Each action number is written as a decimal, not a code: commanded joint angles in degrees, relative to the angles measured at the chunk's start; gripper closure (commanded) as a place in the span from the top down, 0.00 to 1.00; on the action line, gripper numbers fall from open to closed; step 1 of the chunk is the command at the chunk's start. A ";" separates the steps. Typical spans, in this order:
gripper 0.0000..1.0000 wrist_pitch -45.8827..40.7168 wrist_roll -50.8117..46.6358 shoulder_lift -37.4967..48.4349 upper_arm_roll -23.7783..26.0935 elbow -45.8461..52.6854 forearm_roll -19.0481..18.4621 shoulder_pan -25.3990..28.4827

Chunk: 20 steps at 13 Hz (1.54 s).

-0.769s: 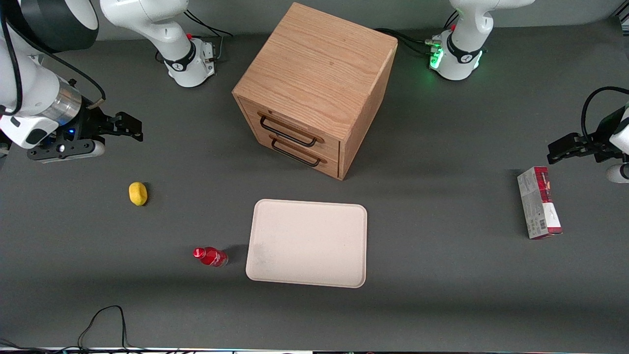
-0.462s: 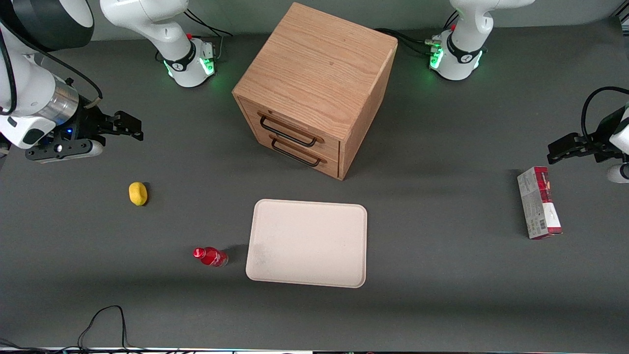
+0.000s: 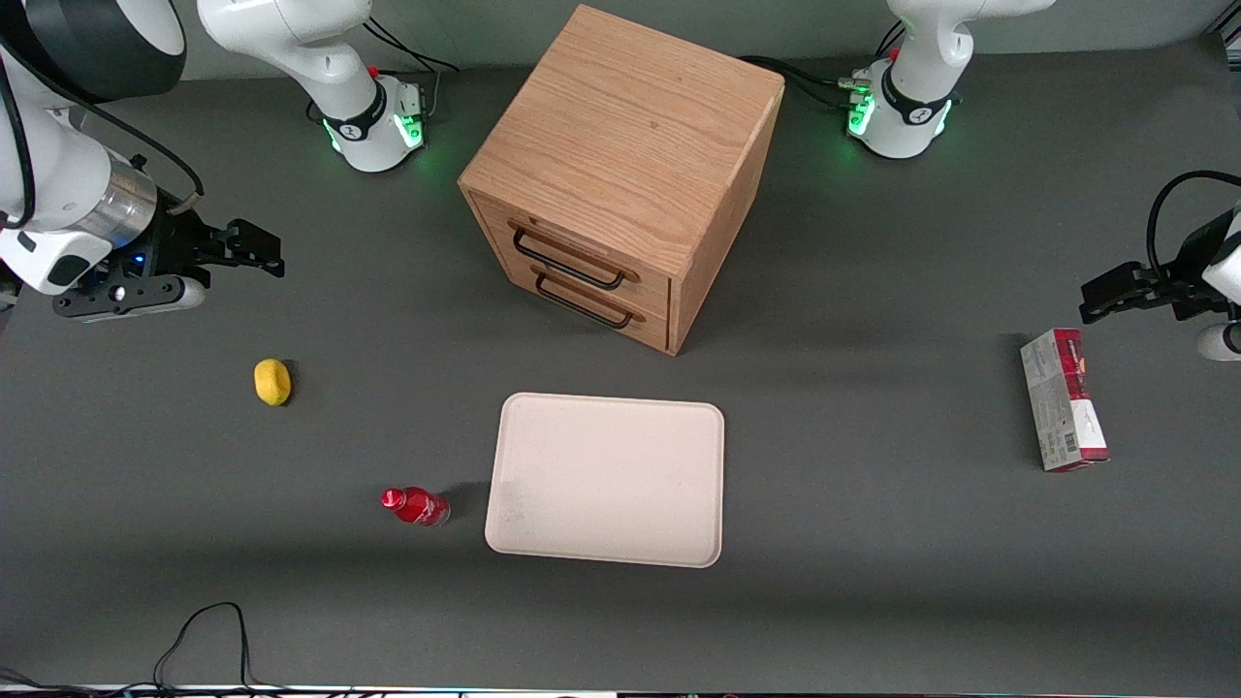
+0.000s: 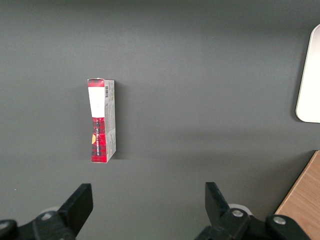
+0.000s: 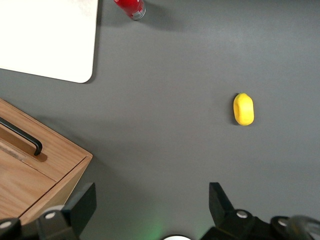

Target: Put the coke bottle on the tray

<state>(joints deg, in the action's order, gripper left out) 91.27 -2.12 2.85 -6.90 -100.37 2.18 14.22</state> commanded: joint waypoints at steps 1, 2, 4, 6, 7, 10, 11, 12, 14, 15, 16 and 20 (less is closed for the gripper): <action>1.00 -4.67 0.97 -4.85 -0.57 7.35 1.16 0.46; 1.00 -6.87 1.15 -7.48 -0.57 11.64 1.16 0.37; 1.00 -10.92 0.89 -15.03 -0.57 21.65 1.25 0.28; 1.00 -15.48 0.19 -25.56 -0.57 35.17 1.69 0.19; 1.00 -16.03 -1.73 -31.01 -0.40 42.20 2.13 0.19; 1.00 -12.11 -11.47 -44.66 1.88 54.99 2.83 0.11; 1.00 -9.03 -14.29 -45.65 2.85 55.10 2.75 0.11; 1.00 -7.87 -15.27 -45.74 2.94 55.02 2.75 0.19; 1.00 -7.68 -15.37 -46.18 3.03 55.02 2.75 0.37; 1.00 -7.42 -15.54 -46.62 3.03 55.02 2.75 0.46; 1.00 -6.38 -16.16 -46.88 3.03 55.02 2.75 0.54; 1.00 -3.56 -16.95 -48.46 3.03 55.02 2.75 0.90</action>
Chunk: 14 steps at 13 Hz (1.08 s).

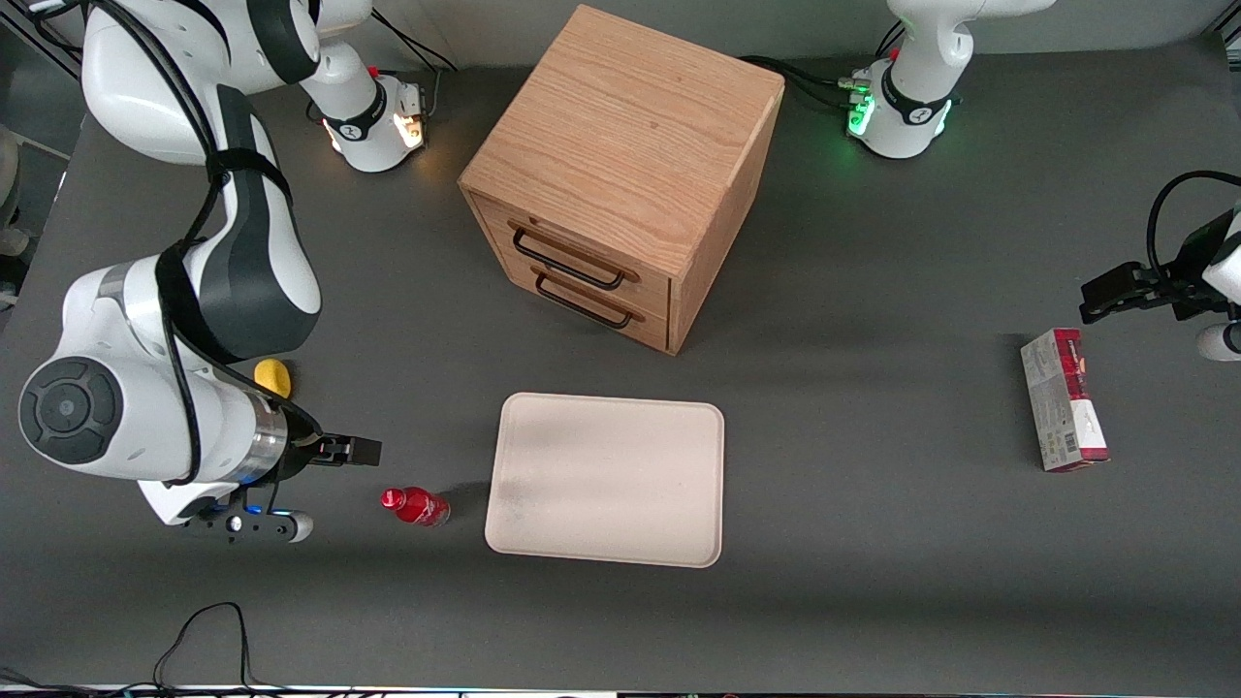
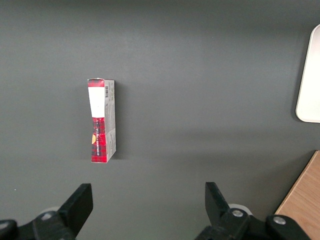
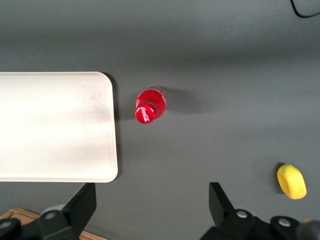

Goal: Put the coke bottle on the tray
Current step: 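Move the open right gripper down over the red Coca-Cola bottle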

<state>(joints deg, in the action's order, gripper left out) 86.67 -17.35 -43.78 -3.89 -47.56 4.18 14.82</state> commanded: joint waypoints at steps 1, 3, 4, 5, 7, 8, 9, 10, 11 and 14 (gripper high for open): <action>1.00 1.57 -1.72 -2.36 0.02 2.21 0.75 0.30; 1.00 2.71 -1.81 -3.67 -0.07 2.12 0.66 0.38; 1.00 3.93 -1.81 -4.46 -0.07 2.12 0.48 0.47; 1.00 4.99 -1.90 -5.51 -0.16 2.12 0.31 0.91; 1.00 7.27 -1.90 -8.15 -0.16 2.12 0.22 1.00; 1.00 7.98 -1.90 -9.21 -0.24 2.03 0.22 1.43; 1.00 8.34 -1.81 -9.91 -0.33 2.12 0.13 1.44; 1.00 8.86 -1.81 -10.27 -0.33 2.03 -0.83 1.52; 1.00 9.48 -1.81 -10.88 -0.33 1.94 -1.53 1.70; 0.99 10.01 -1.63 -11.94 -0.33 1.94 -2.32 1.70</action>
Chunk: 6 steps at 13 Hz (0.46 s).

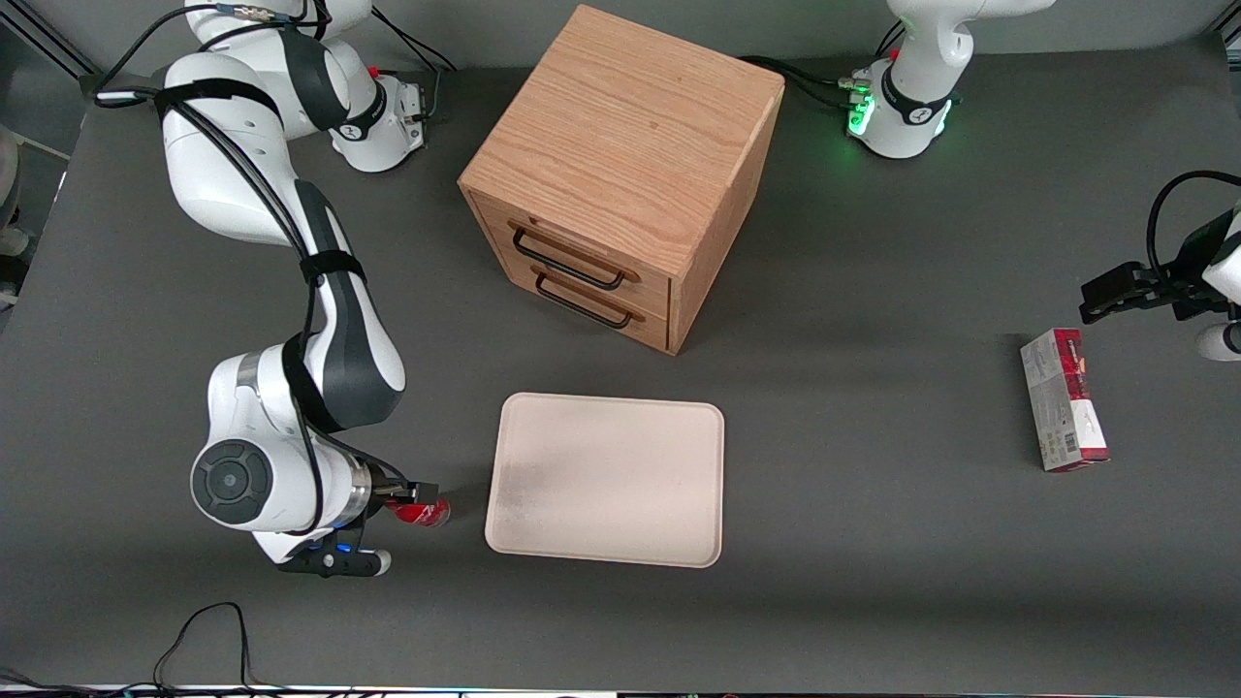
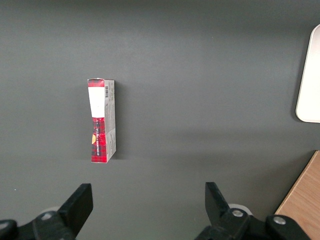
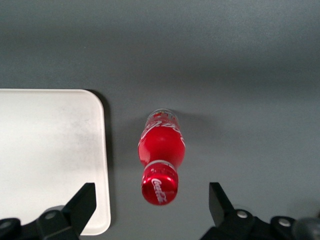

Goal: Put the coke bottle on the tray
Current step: 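Close the right gripper around the bottle's cap end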

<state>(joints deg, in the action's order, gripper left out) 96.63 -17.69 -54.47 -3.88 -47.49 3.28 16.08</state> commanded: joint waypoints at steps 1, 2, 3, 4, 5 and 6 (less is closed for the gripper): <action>0.99 0.83 -1.30 -1.51 -0.26 1.88 -1.44 0.45; 0.99 1.45 -1.30 -1.86 -0.34 1.88 -1.44 0.45; 0.99 1.46 -1.21 -1.95 -0.34 1.88 -1.44 0.45; 0.99 1.46 -1.21 -1.95 -0.26 1.88 -1.44 0.45; 0.99 1.46 -1.12 -1.95 -0.34 1.88 -1.44 0.45; 0.98 1.46 -1.12 -1.95 -0.34 1.88 -1.44 0.45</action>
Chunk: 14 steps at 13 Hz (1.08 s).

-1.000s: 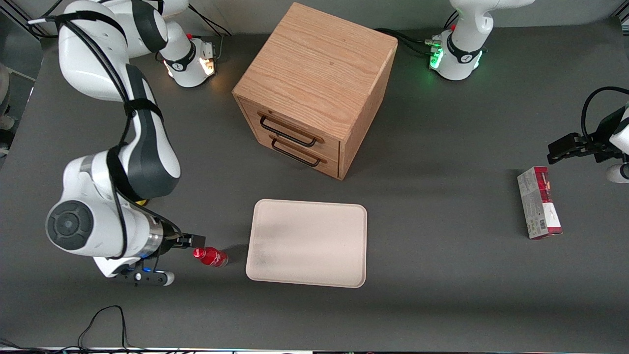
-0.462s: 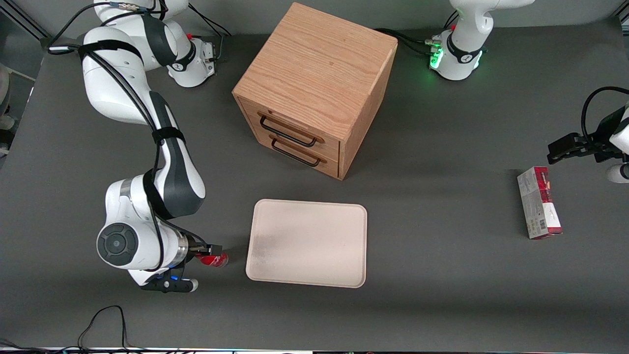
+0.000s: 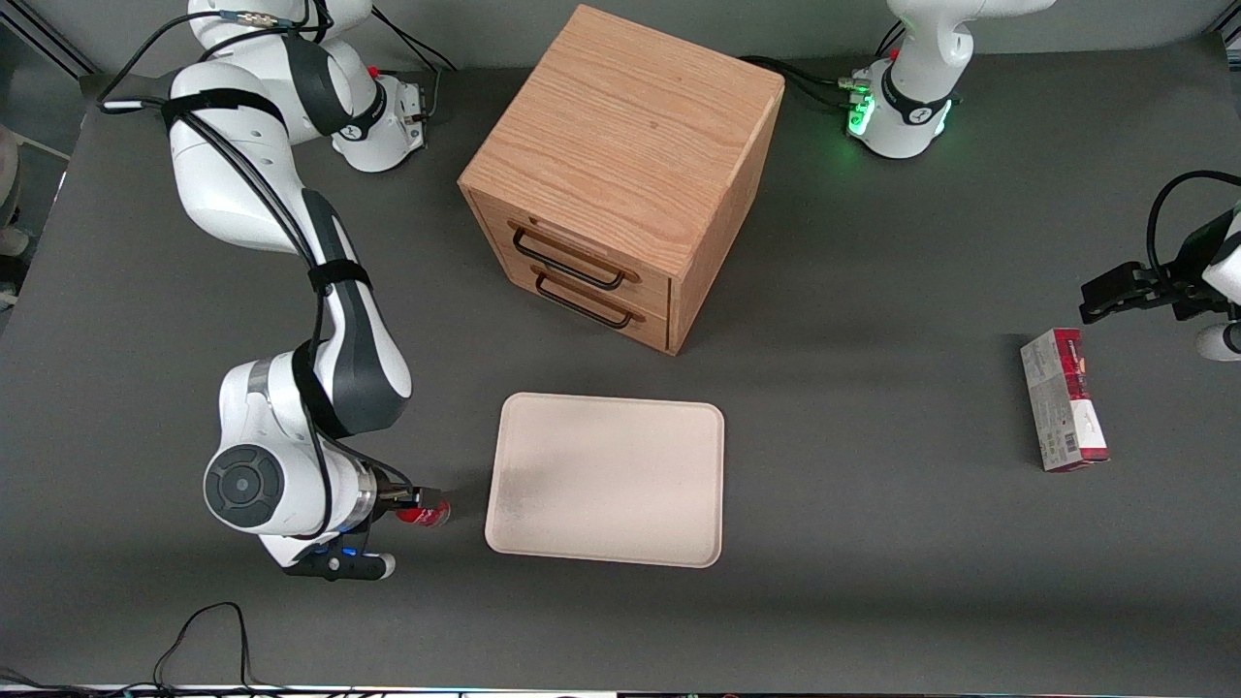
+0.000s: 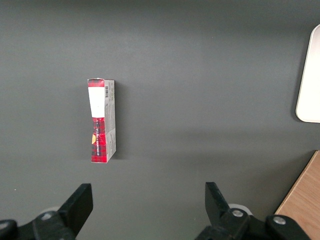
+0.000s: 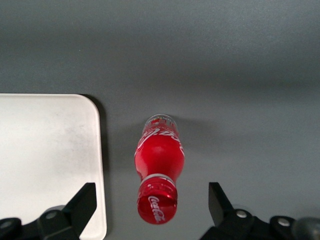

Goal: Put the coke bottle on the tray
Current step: 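Close the right gripper around the bottle's cap end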

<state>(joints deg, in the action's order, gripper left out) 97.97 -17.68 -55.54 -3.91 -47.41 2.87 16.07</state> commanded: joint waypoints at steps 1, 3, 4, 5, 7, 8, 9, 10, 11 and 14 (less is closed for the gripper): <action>0.95 0.12 -1.04 -0.89 -0.31 1.80 -1.03 0.45; 0.77 -0.06 -1.03 -0.89 -0.22 1.80 -1.03 0.36; 0.66 -0.15 -1.21 -0.89 -0.22 1.80 -1.03 0.36; 0.55 -0.23 -1.39 -0.80 -0.13 1.80 -1.03 0.36; 0.06 -0.76 -3.30 -0.80 0.04 1.80 -0.50 0.27; 0.00 -0.76 -5.58 -0.80 0.22 1.80 -0.32 0.01; 0.00 -0.76 -6.21 -0.80 1.52 1.80 -0.41 -0.25; 0.00 -0.76 -6.22 -0.80 1.71 1.80 -0.41 -0.34; 0.00 -0.76 -6.22 -0.80 1.71 1.80 -0.41 -0.43; 0.00 -2.24 -6.22 -0.45 1.71 1.80 -0.41 -0.43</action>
<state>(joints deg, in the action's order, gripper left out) 97.75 -22.27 -55.65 -3.25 -47.17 2.83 15.89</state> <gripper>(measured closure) 0.687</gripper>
